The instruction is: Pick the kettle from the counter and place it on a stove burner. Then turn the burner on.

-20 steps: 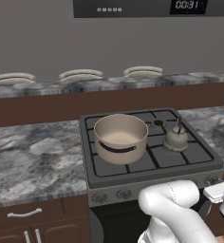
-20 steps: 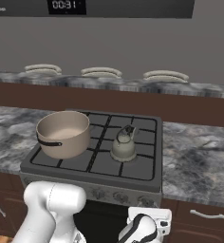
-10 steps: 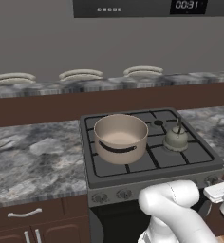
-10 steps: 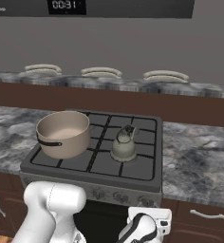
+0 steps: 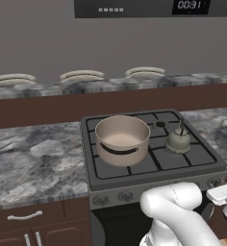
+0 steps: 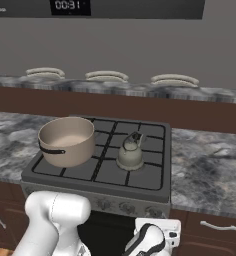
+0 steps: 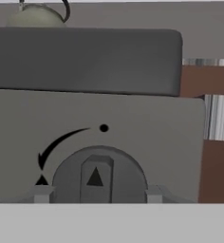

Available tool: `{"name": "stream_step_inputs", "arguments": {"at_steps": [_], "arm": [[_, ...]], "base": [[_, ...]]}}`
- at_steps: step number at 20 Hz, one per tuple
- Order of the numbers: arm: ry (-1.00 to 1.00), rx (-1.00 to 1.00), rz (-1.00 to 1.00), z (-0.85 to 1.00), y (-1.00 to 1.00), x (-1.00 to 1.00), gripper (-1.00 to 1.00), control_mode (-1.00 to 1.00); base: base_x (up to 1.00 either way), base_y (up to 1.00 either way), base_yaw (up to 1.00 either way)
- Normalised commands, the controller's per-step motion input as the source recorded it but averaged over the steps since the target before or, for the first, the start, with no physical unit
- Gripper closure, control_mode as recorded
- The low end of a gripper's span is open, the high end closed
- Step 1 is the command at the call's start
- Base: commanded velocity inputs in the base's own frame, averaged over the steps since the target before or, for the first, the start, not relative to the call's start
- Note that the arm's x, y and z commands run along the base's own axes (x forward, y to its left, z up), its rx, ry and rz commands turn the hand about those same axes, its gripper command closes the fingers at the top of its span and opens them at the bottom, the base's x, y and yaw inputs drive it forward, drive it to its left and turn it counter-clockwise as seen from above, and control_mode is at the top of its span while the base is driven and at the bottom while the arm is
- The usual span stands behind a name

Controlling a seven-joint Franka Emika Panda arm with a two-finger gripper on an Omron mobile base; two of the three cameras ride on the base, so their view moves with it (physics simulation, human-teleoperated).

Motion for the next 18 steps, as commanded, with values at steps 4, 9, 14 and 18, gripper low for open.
{"name": "stream_step_inputs", "arguments": {"at_steps": [4,9,14,18], "arm": [[-0.07,-0.12,0.09,0.04,0.0,0.0,1.0,-1.0],[-0.12,-0.18,0.12,0.21,0.0,0.0,1.0,-1.0],[-0.05,-0.26,0.14,0.27,0.0,0.0,1.0,-1.0],[0.0,-0.16,0.15,0.12,0.0,0.0,1.0,-1.0]], "base": [[0.0,0.0,0.0],[0.0,0.0,0.0],[0.0,0.0,0.0],[0.0,0.0,0.0]]}}
